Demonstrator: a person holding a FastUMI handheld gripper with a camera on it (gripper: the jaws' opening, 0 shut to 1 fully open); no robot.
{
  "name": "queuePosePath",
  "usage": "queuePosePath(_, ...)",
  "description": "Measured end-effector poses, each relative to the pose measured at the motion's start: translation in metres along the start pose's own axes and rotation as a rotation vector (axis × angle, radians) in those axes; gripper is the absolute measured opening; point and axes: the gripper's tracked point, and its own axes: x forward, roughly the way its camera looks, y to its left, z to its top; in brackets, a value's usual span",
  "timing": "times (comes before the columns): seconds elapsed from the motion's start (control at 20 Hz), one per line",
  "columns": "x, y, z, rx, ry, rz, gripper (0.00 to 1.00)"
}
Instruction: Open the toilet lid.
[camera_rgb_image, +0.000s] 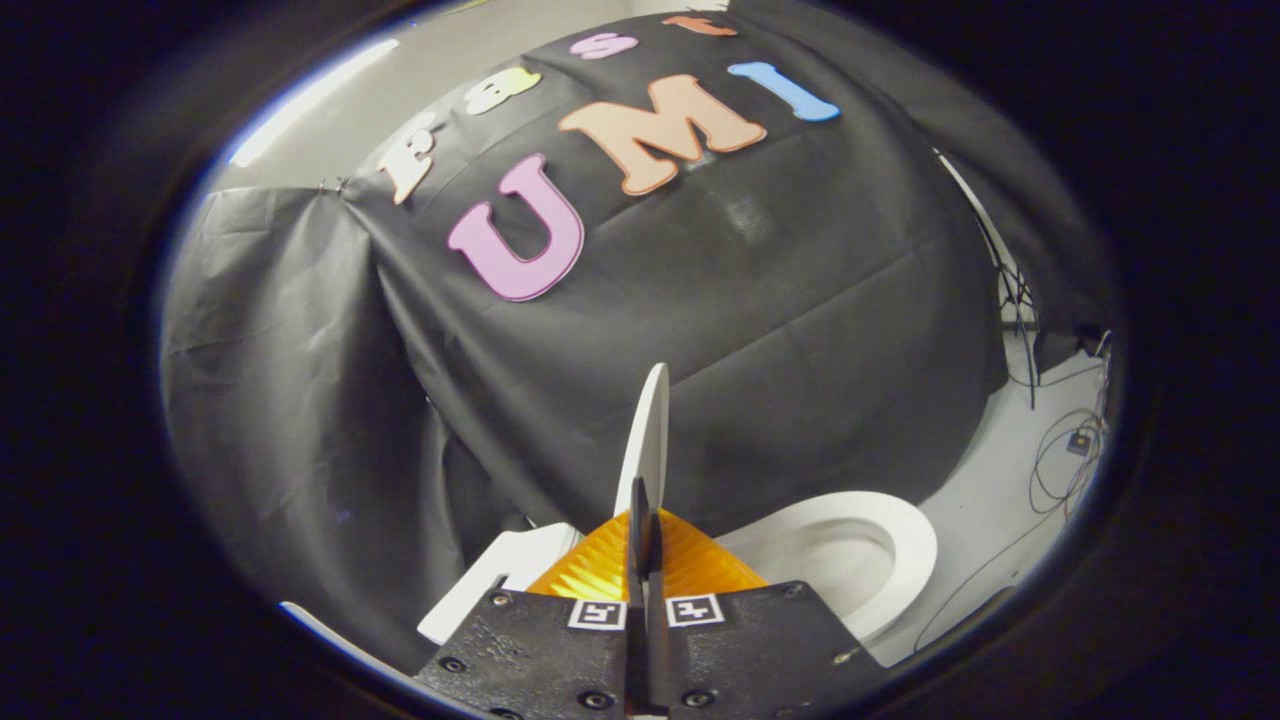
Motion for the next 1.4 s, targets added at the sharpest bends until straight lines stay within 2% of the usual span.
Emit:
queuePosePath(0.3, 0.005, 0.044, -0.004, -0.168, 0.021, 0.014, 0.00)
queuePosePath(0.6, 0.007, 0.085, -0.010, -0.224, 0.015, 0.043, 0.00)
queuePosePath(1.0, 0.015, 0.139, -0.024, -0.391, -0.012, 0.056, 0.00)
queuePosePath(1.4, 0.024, 0.183, -0.043, -0.481, -0.001, 0.093, 0.00)
